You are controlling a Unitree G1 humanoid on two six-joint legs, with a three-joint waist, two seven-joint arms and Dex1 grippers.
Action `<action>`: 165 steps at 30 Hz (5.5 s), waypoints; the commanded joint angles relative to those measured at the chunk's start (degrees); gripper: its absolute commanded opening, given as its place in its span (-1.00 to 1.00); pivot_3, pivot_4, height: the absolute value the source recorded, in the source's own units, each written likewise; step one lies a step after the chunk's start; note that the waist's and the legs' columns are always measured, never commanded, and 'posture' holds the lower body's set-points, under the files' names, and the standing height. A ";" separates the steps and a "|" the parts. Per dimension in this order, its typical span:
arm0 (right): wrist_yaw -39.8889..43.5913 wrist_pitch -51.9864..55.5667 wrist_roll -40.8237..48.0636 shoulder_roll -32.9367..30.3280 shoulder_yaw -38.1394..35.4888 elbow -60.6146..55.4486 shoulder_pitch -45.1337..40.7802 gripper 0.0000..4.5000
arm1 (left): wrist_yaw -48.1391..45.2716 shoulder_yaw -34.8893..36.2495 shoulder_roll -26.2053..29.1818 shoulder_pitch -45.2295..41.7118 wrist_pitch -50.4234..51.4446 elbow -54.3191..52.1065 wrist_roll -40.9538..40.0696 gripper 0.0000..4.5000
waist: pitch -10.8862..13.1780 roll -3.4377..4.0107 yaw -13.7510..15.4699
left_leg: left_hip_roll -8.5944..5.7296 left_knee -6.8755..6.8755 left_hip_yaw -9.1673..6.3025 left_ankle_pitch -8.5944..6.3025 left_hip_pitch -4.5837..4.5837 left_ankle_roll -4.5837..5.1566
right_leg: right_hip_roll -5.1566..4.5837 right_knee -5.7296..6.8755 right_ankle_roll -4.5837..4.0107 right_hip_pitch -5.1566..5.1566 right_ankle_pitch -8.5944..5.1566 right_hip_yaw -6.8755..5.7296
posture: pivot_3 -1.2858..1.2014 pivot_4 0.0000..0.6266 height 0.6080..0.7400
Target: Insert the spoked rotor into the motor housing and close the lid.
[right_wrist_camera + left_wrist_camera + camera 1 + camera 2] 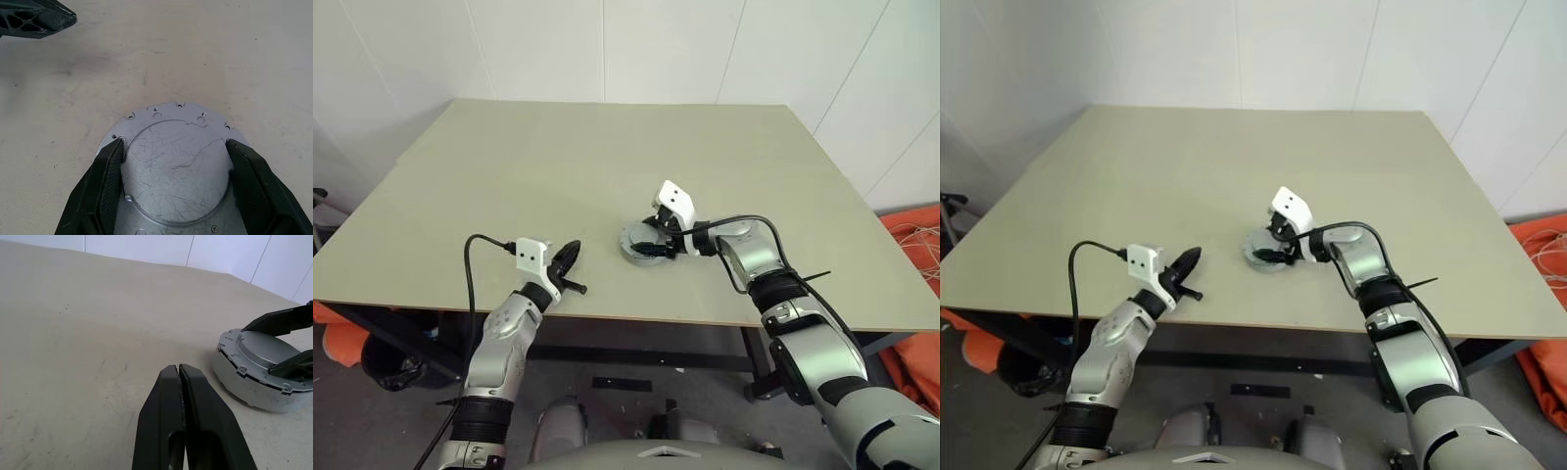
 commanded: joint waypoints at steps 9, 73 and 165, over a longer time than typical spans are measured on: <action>-1.17 1.05 -0.14 -1.03 -0.55 1.96 -0.98 0.43 | -0.04 0.23 -0.02 -0.20 0.27 -2.37 -0.61 -0.97 | 0.00 0.00 0.09 | -0.01 0.00 0.00 0.00 0.17 -0.01 | -0.01 0.00 0.00 0.16 0.00 0.00 | 0.03 -1.00 1.00; -1.47 4.76 0.93 0.08 0.53 -9.88 5.96 0.43 | -21.76 -2.90 2.92 -29.28 12.38 23.41 -3.94 -0.97 | -0.01 0.03 0.03 | -0.03 -0.17 0.08 -0.04 0.00 0.05 | -0.01 -0.12 -0.07 -0.04 -0.04 0.02 | 0.03 -1.00 1.00; -23.90 77.64 26.62 -5.09 -24.51 -32.59 2.27 0.99 | -22.50 -7.87 -0.66 -32.59 16.92 29.99 5.67 -0.97 | -0.02 0.07 3.20 | -0.12 -0.93 0.14 0.25 0.28 -0.41 | -0.05 -0.28 -0.25 -0.01 -0.20 0.00 | 0.03 -1.00 1.00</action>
